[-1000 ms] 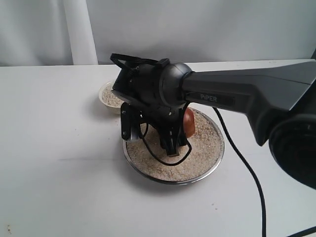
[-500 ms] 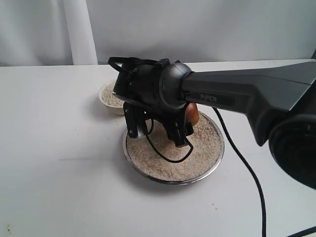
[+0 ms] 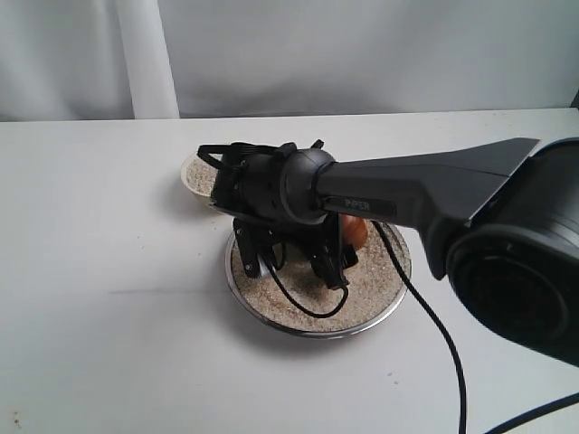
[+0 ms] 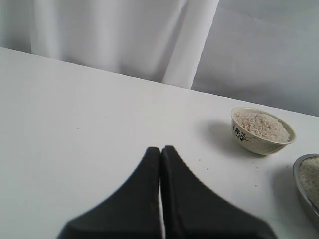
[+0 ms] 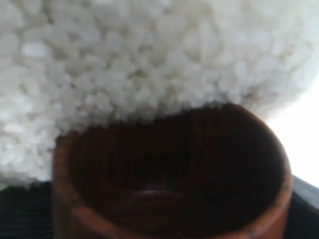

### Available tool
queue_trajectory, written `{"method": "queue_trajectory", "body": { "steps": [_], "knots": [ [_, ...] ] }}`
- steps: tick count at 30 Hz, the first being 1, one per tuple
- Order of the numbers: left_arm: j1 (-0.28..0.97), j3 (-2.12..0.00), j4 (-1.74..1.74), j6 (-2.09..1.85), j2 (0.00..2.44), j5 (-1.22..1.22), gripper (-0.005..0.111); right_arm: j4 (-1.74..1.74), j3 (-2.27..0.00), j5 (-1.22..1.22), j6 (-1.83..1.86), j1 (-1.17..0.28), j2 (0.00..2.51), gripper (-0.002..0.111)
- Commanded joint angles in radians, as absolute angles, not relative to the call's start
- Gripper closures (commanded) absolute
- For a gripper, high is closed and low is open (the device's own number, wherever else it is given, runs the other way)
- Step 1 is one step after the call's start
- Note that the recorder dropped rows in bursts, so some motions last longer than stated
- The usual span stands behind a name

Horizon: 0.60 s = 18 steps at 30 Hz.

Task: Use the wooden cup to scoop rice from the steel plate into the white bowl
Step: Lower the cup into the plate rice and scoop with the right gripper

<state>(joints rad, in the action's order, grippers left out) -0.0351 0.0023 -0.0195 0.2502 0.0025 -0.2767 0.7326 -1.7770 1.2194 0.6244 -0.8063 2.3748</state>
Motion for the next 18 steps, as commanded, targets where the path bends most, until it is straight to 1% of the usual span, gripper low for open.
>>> {"method": "queue_trajectory", "body": {
  "steps": [1,8,18],
  "knots": [
    [-0.03,0.0,-0.018,0.254,0.0,-0.267,0.107,0.692,-1.776,1.221,0.602,-0.804,2.38,0.108],
    [-0.03,0.0,-0.018,0.254,0.0,-0.267,0.107,0.564,-1.776,1.128,0.598,-0.804,2.38,0.108],
    [-0.03,0.0,-0.018,0.254,0.0,-0.267,0.107,0.511,-1.776,1.031,0.507,-0.782,2.379,0.108]
  ]
}}
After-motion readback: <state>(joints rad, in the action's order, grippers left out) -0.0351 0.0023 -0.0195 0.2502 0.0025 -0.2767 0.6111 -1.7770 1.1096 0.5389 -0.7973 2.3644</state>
